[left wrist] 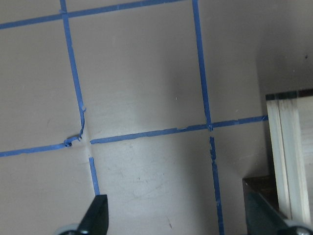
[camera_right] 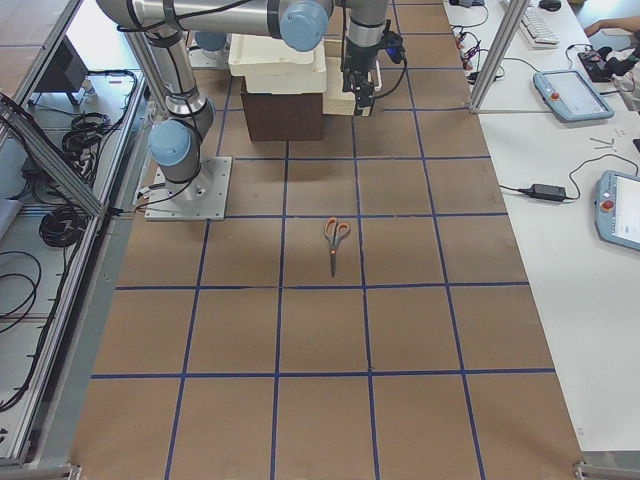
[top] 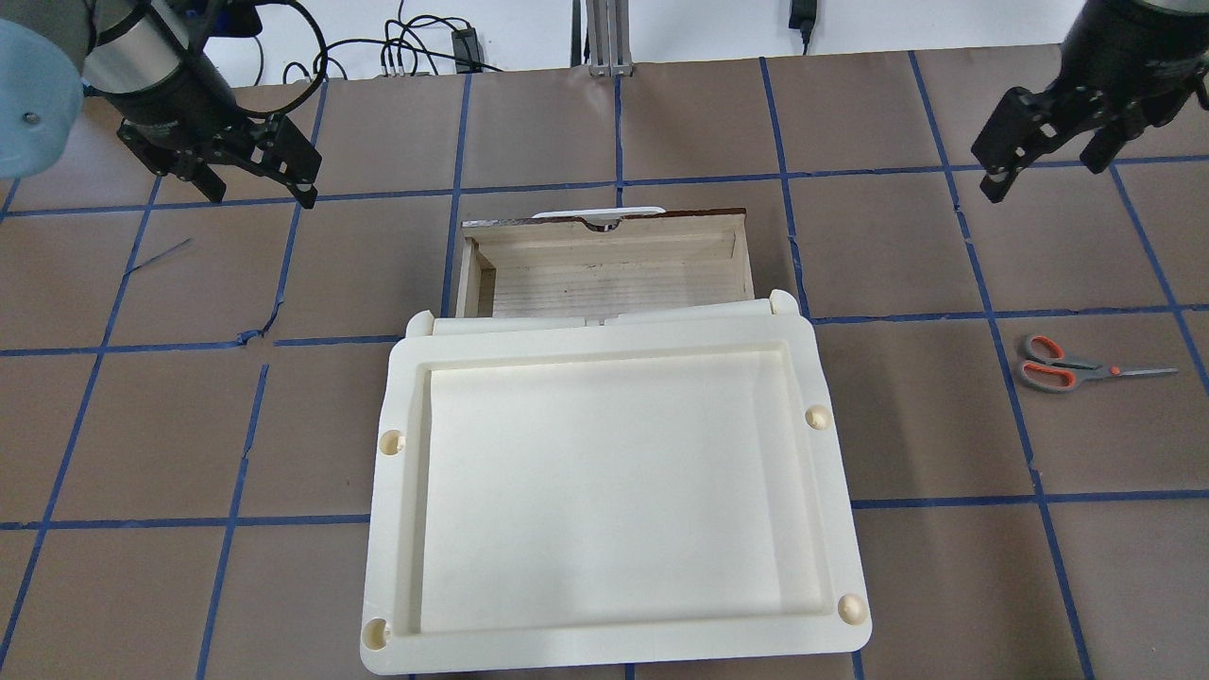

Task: Put scissors in drawer and close it
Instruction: 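Move the right gripper outward toward the orange-and-grey scissors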

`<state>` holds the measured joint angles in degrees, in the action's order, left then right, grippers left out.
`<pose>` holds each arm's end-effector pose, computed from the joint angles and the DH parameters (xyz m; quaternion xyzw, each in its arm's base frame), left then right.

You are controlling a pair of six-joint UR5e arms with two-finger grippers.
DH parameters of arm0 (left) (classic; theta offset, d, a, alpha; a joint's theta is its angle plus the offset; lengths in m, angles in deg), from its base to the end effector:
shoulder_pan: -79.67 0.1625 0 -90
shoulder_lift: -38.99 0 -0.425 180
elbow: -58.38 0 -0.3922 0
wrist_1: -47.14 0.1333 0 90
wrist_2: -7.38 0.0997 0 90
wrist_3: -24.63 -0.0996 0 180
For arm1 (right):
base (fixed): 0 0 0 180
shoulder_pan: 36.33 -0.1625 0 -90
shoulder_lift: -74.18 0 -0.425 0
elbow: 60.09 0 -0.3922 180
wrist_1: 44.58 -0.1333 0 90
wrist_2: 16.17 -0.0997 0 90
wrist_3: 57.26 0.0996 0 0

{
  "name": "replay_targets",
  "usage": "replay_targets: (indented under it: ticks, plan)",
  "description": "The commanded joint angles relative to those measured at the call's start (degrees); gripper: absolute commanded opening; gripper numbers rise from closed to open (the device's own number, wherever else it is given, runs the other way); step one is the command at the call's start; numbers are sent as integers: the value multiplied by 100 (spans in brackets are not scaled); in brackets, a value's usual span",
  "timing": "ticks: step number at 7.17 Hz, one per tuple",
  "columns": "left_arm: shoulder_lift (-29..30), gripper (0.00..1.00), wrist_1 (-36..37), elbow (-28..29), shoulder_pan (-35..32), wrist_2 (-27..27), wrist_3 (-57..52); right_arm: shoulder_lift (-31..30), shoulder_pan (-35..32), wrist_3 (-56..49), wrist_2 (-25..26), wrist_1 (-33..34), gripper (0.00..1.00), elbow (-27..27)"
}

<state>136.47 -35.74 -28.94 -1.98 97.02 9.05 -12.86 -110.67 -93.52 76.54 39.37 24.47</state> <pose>-0.0527 -0.5634 0.4556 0.0631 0.9978 -0.0205 0.0011 -0.0131 -0.5230 0.4984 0.1794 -0.9830 -0.0383 0.0076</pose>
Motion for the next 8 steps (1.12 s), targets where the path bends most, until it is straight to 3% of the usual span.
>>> replay_targets:
  ticks: [1,4,6,8]
  plan:
    - [235,100,97,49,-44,-43,3,187,874,-1992,1,25,100,122]
    - [255,100,246,67,-106,-351,11,521,1473,-4909,239,1235,100,761]
    - [219,100,229,206,-123,-342,20,531,1956,-7130,169,2672,100,1830]
    - [9,100,150,85,-176,-307,20,548,2291,-8801,-146,4629,100,3184]
